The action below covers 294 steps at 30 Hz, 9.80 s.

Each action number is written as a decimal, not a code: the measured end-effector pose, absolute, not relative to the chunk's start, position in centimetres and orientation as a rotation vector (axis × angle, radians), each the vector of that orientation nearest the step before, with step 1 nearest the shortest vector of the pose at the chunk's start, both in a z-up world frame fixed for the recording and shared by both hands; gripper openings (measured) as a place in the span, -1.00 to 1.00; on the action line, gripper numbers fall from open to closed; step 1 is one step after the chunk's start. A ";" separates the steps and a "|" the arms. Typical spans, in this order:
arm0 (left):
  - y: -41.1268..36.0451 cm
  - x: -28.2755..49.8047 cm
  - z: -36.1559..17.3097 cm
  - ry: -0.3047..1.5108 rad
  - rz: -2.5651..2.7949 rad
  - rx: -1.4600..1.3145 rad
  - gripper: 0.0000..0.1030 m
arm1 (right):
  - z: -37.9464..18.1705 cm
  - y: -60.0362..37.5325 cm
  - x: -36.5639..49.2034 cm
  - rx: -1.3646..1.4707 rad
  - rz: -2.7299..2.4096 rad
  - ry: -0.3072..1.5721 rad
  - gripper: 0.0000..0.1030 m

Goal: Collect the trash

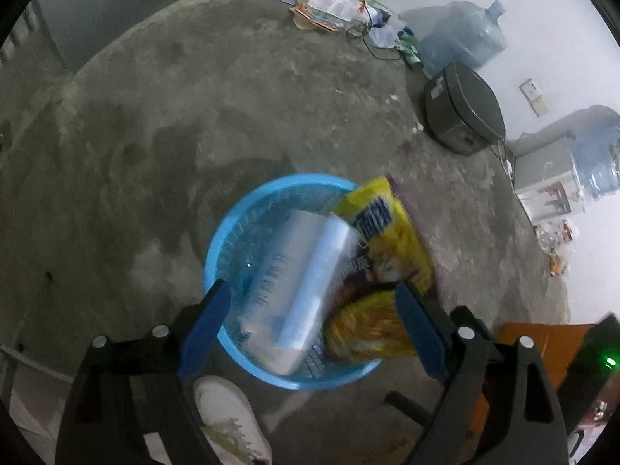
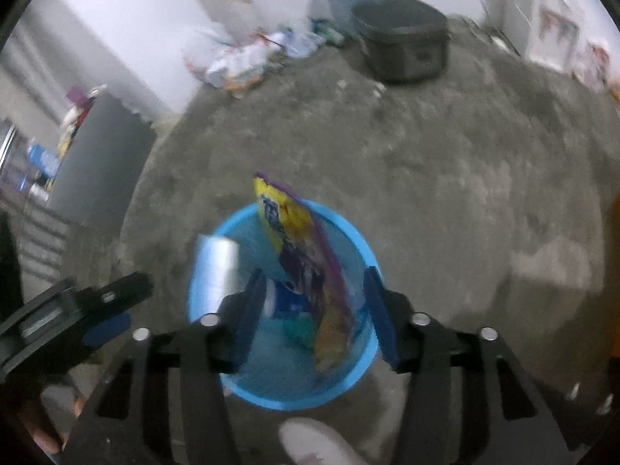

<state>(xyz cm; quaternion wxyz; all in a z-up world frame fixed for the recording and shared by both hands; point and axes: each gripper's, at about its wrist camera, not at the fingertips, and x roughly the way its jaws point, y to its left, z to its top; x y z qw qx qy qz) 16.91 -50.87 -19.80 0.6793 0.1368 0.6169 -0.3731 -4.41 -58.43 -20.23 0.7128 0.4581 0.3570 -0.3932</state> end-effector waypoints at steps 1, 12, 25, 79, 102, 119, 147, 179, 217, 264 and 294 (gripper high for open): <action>-50.7 17.0 -19.4 1.374 -0.844 0.295 0.64 | -20.5 -58.5 -5.3 1.048 -0.882 0.779 0.00; -49.5 15.9 -12.3 1.244 -0.897 0.215 0.65 | -17.2 -57.8 -10.4 1.151 -0.892 0.622 0.07; -40.2 11.0 3.4 0.925 -1.003 0.107 0.65 | -5.5 -52.8 -10.1 0.904 -0.748 0.488 0.41; 7.0 16.3 2.8 0.817 -0.394 -0.168 -0.12 | 1.4 -20.0 12.5 0.507 0.484 0.829 -0.93; 2.5 11.9 -1.3 0.995 -0.545 -0.103 -0.15 | 0.3 -18.9 5.1 0.467 0.576 0.988 -0.99; 8.9 12.6 -0.1 0.956 -0.441 -0.291 -0.15 | 2.2 -14.9 5.6 0.224 0.621 0.868 -0.98; 13.2 9.3 2.6 0.919 -0.521 -0.444 0.18 | 1.8 -6.2 5.1 0.026 0.791 0.842 -0.40; 9.5 10.4 2.2 0.943 -0.521 -0.294 -0.03 | 2.4 -21.5 9.6 0.514 0.485 0.789 -0.16; 8.0 10.9 0.9 0.970 -0.494 -0.166 -0.19 | -1.3 -22.5 5.5 0.616 0.494 0.949 -0.89; 8.0 9.1 -1.8 0.964 -0.343 0.091 -0.77 | -2.4 -22.5 8.2 0.461 0.256 1.045 0.07; 10.8 9.5 3.4 0.774 -0.253 0.108 -0.96 | -1.5 -21.0 5.9 0.953 0.758 1.075 -0.87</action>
